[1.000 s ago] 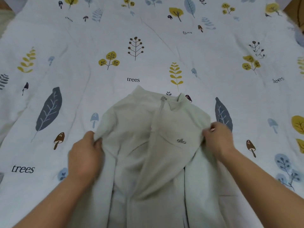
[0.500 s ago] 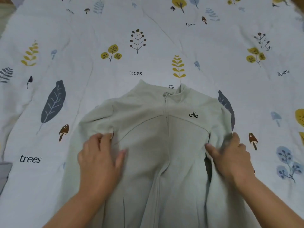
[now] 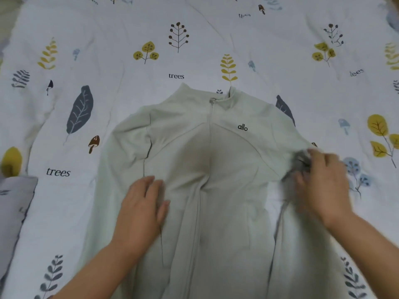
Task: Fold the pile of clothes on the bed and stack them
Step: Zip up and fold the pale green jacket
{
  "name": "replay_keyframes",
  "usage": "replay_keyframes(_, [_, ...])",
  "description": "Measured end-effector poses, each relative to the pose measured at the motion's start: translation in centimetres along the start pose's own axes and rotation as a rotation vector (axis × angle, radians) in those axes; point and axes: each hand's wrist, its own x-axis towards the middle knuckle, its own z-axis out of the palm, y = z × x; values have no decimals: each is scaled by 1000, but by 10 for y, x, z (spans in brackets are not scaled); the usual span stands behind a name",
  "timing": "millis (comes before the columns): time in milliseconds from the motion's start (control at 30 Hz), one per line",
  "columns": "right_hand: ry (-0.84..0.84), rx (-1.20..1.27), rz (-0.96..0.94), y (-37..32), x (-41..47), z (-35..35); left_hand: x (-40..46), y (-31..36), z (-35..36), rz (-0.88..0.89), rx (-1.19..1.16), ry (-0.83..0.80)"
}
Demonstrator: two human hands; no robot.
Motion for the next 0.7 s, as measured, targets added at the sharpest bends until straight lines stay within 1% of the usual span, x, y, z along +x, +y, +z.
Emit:
replay_keyframes(67, [-79, 264, -49, -20, -59, 4, -33, 7, 3, 46, -89, 52])
replay_keyframes(100, [-145, 352, -46, -28, -90, 10, -51, 9, 7, 55, -113, 53])
replay_keyframes(133, [-175, 372, -36, -34, -118, 17, -67, 10, 11, 36, -108, 44])
replay_keyframes(200, [-217, 265, 25, -39, -162, 37, -95, 8, 21, -58, -43, 29])
replay_keyframes(233, [-259, 227, 112, -41, -176, 43, -105, 7, 23, -120, -5, 13])
replay_keyframes(300, [-262, 183, 308, -38, -187, 44, -121, 3, 22, -220, 40, -105])
replay_keyframes(333, [-262, 135, 372, -36, -188, 43, -128, 1, 22, -260, 57, -168])
replay_keyframes(367, [-310, 59, 383, -33, -189, 40, -134, -1, 22, -292, 90, -201])
replay_keyframes(400, [-348, -2, 352, -30, -188, 38, -138, 0, 21, -320, 106, -245])
replay_keyframes(467, [-371, 35, 266, -22, -186, 37, -142, 1, 22, -345, 116, -274])
replay_keyframes(533, [-381, 52, 209, -11, -185, 32, -142, 3, 21, -347, 109, -217])
replay_keyframes(600, [-385, -52, 174, 7, -184, 25, -144, -1, 13, -296, 103, -164])
replay_keyframes(633, [-375, -90, 194, 17, -182, 20, -146, -6, 11, -253, 124, -132])
replay_keyframes(700, [-374, -117, 280, 39, -180, 11, -153, -20, 2, -269, 134, -132])
